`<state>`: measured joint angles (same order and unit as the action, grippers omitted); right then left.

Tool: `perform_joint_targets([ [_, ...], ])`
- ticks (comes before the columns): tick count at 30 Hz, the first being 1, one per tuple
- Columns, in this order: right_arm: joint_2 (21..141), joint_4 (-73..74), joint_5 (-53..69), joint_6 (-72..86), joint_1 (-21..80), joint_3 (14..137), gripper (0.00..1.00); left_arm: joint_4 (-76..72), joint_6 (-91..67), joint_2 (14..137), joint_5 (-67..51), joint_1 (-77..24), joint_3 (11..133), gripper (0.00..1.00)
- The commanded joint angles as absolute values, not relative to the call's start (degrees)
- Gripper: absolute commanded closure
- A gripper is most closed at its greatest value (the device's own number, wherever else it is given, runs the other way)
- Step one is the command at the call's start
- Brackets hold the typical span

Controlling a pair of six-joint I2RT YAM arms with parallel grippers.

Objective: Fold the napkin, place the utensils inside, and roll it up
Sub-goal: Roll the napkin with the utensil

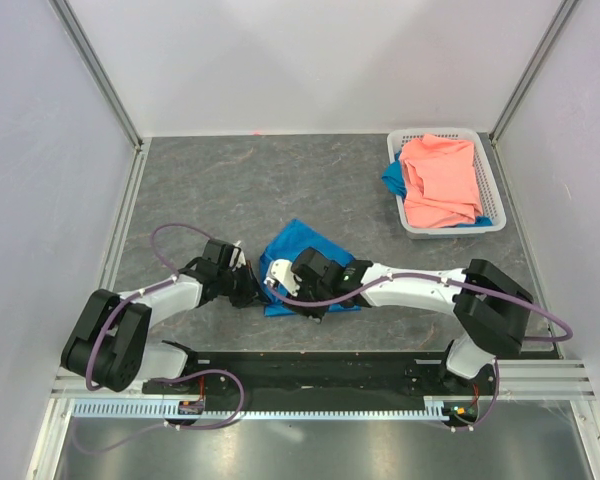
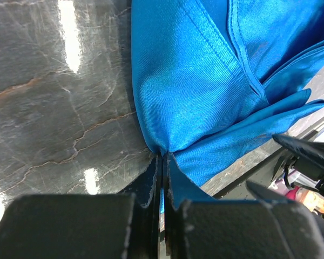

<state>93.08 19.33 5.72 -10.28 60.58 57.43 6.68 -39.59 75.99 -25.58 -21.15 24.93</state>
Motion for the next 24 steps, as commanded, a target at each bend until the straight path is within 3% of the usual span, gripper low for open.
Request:
perform_joint_targets([
  [1,93.7,13.4,-4.0,-11.6,62.0,57.0,0.39,11.1,-36.1,77.1,-22.3,-21.4,26.1,0.98],
  [24,100.9,13.7,-1.1,-14.7,63.5,58.0,0.39,12.7,-34.2,79.3,-21.8,-21.3,28.0,0.98],
])
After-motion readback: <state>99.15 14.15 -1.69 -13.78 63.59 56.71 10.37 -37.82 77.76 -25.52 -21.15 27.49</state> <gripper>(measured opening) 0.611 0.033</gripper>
